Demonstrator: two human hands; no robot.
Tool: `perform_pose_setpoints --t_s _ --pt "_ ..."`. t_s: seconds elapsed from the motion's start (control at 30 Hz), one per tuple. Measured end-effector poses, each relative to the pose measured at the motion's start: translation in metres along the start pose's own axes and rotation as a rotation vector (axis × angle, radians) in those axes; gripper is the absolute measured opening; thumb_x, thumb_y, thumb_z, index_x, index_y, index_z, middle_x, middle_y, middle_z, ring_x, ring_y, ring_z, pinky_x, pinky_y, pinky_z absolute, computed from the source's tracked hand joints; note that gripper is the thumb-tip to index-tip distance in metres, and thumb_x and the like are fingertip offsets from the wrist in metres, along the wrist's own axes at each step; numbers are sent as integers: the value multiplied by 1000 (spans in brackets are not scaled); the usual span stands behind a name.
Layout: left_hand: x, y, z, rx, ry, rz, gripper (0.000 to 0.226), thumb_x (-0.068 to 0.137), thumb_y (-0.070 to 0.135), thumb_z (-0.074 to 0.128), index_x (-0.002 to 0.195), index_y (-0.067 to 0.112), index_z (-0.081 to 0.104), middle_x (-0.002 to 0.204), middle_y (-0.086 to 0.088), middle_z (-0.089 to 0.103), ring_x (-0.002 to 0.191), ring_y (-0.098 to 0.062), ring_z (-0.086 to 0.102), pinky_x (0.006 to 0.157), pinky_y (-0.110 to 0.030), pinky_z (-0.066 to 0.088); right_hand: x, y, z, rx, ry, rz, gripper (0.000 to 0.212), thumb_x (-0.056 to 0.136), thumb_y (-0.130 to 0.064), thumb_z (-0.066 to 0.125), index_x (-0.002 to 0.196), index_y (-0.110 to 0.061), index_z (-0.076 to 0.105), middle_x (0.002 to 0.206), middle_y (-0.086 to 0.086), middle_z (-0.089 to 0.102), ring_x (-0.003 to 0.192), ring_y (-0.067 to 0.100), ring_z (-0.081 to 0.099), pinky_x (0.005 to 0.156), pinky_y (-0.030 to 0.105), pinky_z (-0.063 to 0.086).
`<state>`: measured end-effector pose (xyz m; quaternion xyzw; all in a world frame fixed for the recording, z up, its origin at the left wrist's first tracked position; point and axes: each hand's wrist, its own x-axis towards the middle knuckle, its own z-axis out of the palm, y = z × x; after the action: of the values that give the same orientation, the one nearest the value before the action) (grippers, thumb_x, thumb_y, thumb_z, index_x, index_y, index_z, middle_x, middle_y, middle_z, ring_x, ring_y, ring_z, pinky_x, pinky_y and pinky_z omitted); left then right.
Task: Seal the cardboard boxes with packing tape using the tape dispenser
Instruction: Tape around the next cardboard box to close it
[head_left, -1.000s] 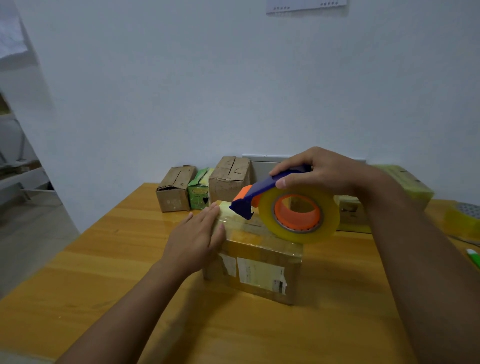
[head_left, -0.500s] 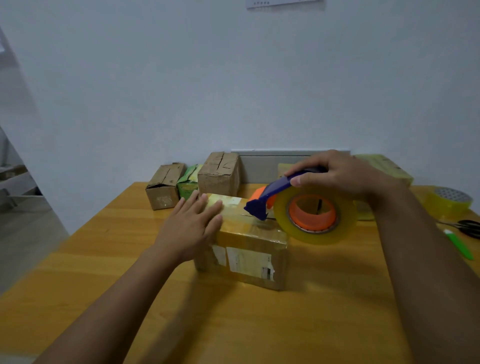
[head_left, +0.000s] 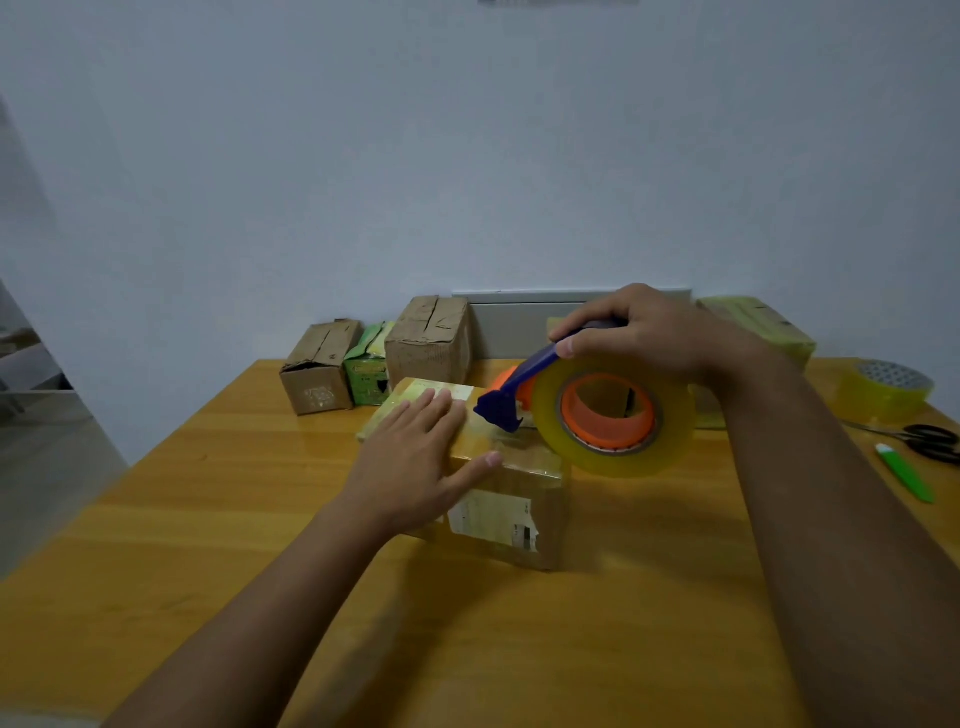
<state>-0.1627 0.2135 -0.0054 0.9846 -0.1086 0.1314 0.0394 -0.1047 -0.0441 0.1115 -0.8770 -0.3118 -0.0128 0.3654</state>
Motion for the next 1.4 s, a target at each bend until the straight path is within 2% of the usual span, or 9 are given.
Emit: perform_pose_setpoints --t_s 0.23,0.37,0.57,0.67,0.8,0.9,1.13,1.3,1.4 --pt "0 8 -4 -4 -52 51 102 68 92 -3 153 38 10 163 0 7 150 -17 1 118 -33 2 3 -3 1 -11 -22 18 18 87 -43 66 100 -34 74 111 -8 69 102 14 63 85 37 57" --pt "2 19 -3 67 15 138 100 74 89 5 154 29 17 163 1 12 150 -15 1 115 -27 -4 2 -3 -1 -35 -30 16 20 87 -45 66 102 -33 74 103 -11 69 96 14 63 80 33 58" --pt "4 21 -1 -7 73 85 102 69 94 15 148 33 33 154 5 36 144 -16 30 112 -35 31 3 2 -2 -20 -30 7 25 85 -46 66 104 -32 74 104 -12 70 96 11 64 75 25 56" --pt "6 15 2 -10 72 69 104 67 96 13 147 32 34 152 6 40 141 -14 34 107 -36 37 -5 6 -9 18 -52 2 40 75 -55 63 108 -33 73 101 -14 70 93 5 65 72 20 55" --pt "8 13 2 37 26 56 116 60 97 -1 153 31 23 158 9 26 145 -10 23 111 -34 30 -31 25 -12 35 -39 -17 30 75 -50 73 102 -38 72 94 -26 69 92 -4 63 72 10 48" --pt "8 15 2 41 23 35 117 59 97 -4 153 32 23 159 10 24 146 -9 22 111 -36 30 -55 43 -11 122 49 10 24 81 -37 75 104 -32 73 98 -15 68 89 -15 58 71 2 43" --pt "4 20 -2 17 -14 76 97 64 95 -2 149 50 16 161 7 19 148 -15 17 113 -39 27 -81 75 17 258 173 15 31 76 -41 69 107 -39 72 114 -13 66 100 5 62 76 19 53" --pt "4 40 -3 47 -21 126 106 72 91 9 155 26 14 163 3 7 149 -12 0 116 -30 -2 -91 85 35 369 237 13 41 70 -53 69 109 -38 71 110 -14 65 100 9 62 75 22 53" --pt "3 55 4 39 14 110 103 75 88 19 156 25 10 163 2 7 149 -14 9 110 -26 2 -94 85 45 433 302 16 42 71 -48 71 109 -30 71 113 -4 64 98 9 62 74 20 52"
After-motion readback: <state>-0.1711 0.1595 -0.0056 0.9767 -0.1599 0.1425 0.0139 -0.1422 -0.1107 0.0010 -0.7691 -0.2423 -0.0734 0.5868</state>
